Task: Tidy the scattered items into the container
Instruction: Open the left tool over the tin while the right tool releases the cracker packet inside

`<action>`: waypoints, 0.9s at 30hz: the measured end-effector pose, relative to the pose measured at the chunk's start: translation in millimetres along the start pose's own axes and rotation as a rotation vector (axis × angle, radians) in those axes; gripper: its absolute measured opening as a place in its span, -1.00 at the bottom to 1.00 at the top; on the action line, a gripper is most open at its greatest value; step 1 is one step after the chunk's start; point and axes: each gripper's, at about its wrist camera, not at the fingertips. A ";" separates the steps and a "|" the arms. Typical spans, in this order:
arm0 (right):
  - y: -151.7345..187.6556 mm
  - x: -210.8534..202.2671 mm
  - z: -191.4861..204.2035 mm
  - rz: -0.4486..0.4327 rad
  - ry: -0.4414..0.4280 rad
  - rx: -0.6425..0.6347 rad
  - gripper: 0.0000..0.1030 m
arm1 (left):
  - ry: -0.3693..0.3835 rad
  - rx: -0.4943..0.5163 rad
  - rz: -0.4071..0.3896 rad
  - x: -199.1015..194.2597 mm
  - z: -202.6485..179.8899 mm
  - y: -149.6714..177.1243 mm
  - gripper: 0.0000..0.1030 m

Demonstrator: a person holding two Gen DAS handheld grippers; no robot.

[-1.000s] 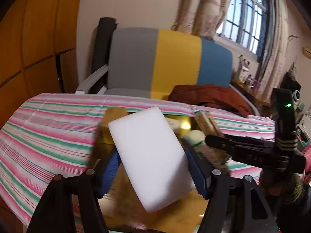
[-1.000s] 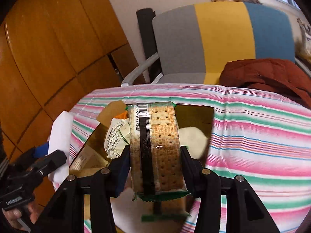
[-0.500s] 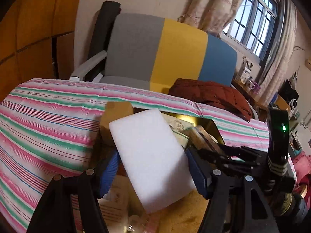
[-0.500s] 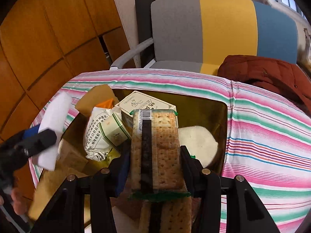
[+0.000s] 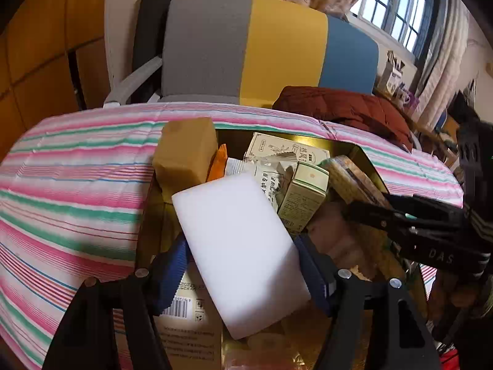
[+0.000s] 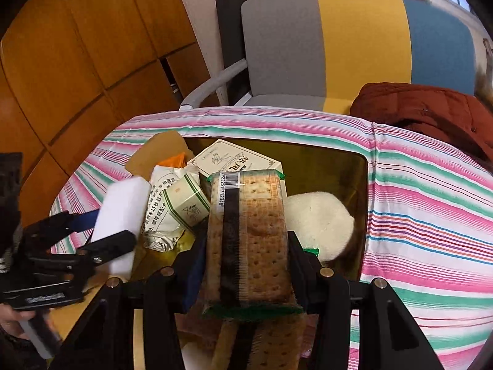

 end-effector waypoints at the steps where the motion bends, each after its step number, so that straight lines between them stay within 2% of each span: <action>1: -0.1 0.0 -0.6 0.000 -0.001 0.004 -0.04 | 0.005 -0.005 -0.007 0.0 0.1 0.7 0.37; 6: 1.9 -4.5 0.2 -0.011 0.005 -0.001 -0.03 | 0.058 0.060 -0.008 1.6 -17.7 10.1 0.39; 14: 3.8 -11.7 -3.6 -0.015 -0.014 0.027 0.05 | 0.010 0.020 -0.022 -5.8 -11.8 2.7 0.46; 20: 8.8 -15.5 -5.6 -0.032 -0.025 0.061 0.13 | 0.097 -0.012 -0.029 -5.0 -12.2 -0.3 0.48; 23: 12.2 -17.5 -7.1 -0.034 -0.026 0.069 0.20 | 0.067 0.004 0.013 7.9 -15.6 -2.5 0.48; 27: 16.1 -24.5 -13.3 -0.045 -0.029 0.075 0.21 | 0.126 -0.085 -0.019 -0.3 -1.1 -4.4 0.49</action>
Point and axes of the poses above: each gripper's, at about its wrist camera, not at the fingertips, and x roughly the way its jaws point, z to its left, y to its underside, and after that the axes turned 13 degrees about y, right-handed
